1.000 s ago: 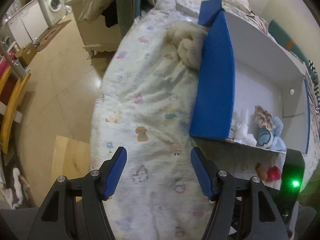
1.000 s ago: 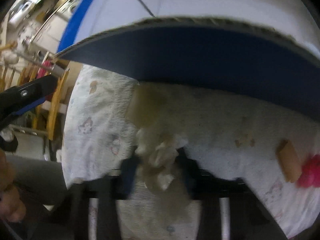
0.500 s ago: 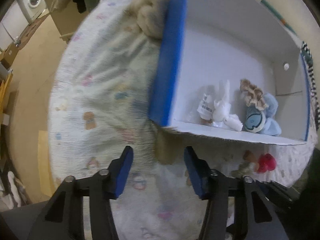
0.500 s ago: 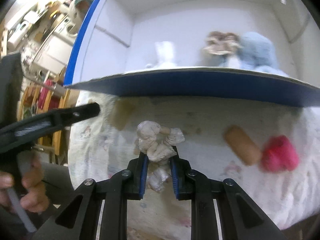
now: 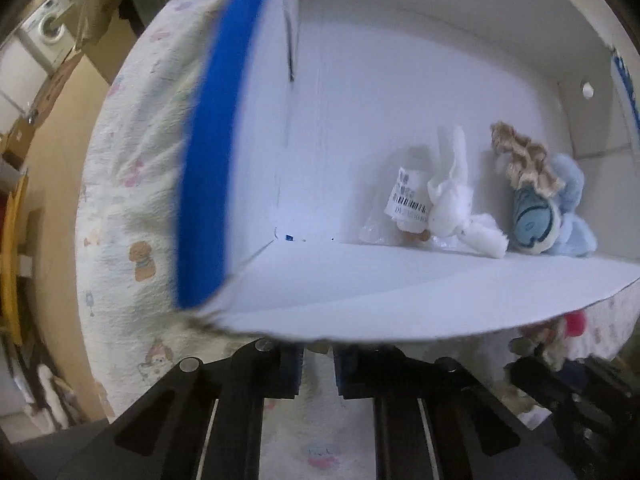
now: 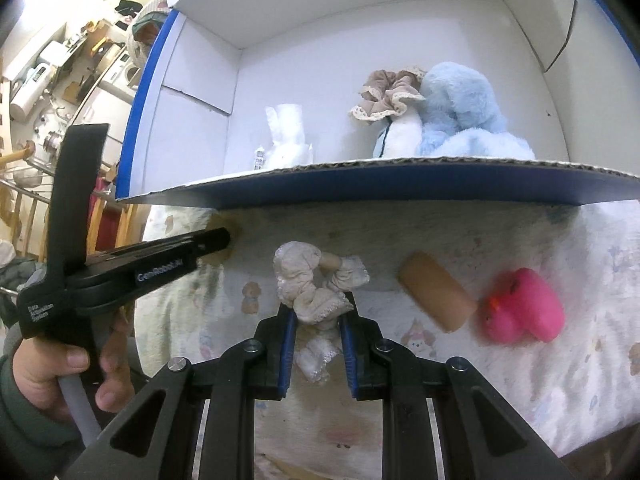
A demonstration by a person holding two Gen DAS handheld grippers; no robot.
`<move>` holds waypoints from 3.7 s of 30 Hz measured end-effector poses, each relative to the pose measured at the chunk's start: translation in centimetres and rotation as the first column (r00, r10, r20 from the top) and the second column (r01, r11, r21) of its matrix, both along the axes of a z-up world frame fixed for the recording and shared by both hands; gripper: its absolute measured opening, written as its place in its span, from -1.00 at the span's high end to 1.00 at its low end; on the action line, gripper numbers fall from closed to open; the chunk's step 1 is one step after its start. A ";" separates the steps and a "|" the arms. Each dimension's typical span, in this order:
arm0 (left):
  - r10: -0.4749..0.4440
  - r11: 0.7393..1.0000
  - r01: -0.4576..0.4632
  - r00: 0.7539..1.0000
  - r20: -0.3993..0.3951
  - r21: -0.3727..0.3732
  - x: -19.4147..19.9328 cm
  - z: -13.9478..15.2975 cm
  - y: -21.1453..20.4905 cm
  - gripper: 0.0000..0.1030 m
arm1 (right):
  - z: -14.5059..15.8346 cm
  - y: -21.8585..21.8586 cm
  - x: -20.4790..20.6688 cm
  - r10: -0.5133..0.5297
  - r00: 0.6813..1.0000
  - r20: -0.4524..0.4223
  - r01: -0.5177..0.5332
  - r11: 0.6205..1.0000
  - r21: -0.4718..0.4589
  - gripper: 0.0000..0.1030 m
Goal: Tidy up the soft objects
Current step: 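Close the right gripper on the lace scrunchie while the left grasps the tan sponge piece, then carry the lace scrunchie and tan sponge piece over the box with both grippers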
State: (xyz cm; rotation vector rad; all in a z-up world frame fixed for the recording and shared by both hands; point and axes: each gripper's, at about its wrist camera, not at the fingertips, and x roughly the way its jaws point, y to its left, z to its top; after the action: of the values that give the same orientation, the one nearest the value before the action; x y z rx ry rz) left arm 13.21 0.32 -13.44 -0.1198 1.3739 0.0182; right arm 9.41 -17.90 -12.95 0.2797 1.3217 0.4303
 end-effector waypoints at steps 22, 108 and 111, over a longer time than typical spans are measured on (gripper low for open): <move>0.002 1.000 -0.004 0.996 0.093 0.015 -6.0 3.6 1.5 0.81 | 1.7 -0.6 -1.7 -0.004 0.999 0.044 0.005 1.000 -0.018 0.56; -0.119 0.992 0.103 0.951 0.284 0.070 5.1 7.8 -4.0 0.64 | 3.9 -2.0 10.3 -0.151 0.987 0.051 0.148 0.987 0.057 -0.25; -0.134 0.990 0.113 0.944 0.301 0.084 4.9 8.2 -4.2 0.64 | 4.2 -2.4 10.3 -0.172 0.983 0.070 0.168 0.984 0.055 -0.28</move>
State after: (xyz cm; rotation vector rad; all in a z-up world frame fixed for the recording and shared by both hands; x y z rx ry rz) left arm 18.10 -3.87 -5.29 0.0195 1.0662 -0.0581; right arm 19.72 -20.29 -8.75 0.4106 1.2043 0.3261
